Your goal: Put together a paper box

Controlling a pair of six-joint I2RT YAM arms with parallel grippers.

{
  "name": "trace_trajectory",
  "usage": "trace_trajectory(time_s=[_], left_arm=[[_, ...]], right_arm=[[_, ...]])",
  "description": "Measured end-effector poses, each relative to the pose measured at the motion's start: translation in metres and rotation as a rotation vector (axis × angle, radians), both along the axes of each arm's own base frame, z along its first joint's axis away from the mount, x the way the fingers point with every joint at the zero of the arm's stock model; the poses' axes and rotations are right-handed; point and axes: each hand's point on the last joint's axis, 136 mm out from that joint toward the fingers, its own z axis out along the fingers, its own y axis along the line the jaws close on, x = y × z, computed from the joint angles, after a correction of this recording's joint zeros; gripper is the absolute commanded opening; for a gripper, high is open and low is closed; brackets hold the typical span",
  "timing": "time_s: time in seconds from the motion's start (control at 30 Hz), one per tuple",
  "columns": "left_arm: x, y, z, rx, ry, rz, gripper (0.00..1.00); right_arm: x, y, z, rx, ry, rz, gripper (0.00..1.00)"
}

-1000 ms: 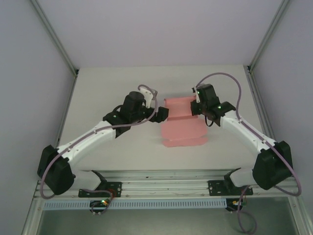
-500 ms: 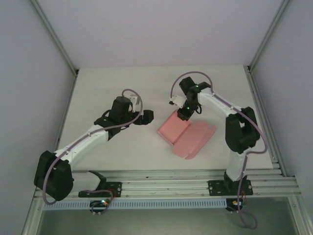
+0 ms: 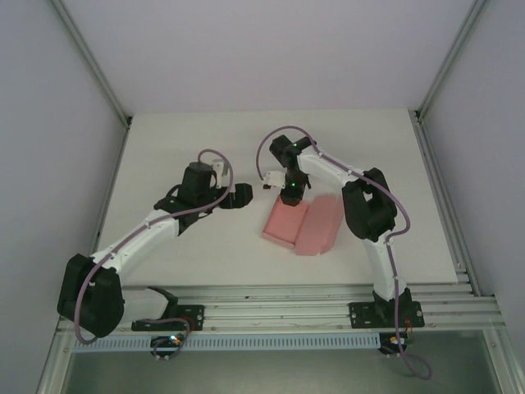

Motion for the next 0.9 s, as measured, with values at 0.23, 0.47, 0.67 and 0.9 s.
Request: trace_trajectory(time_s=[0.23, 0.47, 0.67, 0.9], left_arm=[[0.002, -0.003, -0.003, -0.015, 0.014, -0.001, 1.0], [0.003, -0.005, -0.032, 0.02, 0.09, -0.006, 1.0], [0.006, -0.007, -0.039, 0.029, 0.108, -0.006, 1.0], [0.014, -0.011, -0.033, 0.025, 0.098, -0.006, 1.0]], right_arm=[[0.017, 0.006, 0.013, 0.023, -0.106, -0.035, 0.86], [0.015, -0.014, 0.103, 0.201, -0.405, -0.355, 1.0], [-0.049, -0.082, 0.194, 0.461, -0.613, -0.86, 1.0], [-0.127, -0.119, 0.151, 0.606, -0.462, -1.19, 0.96]])
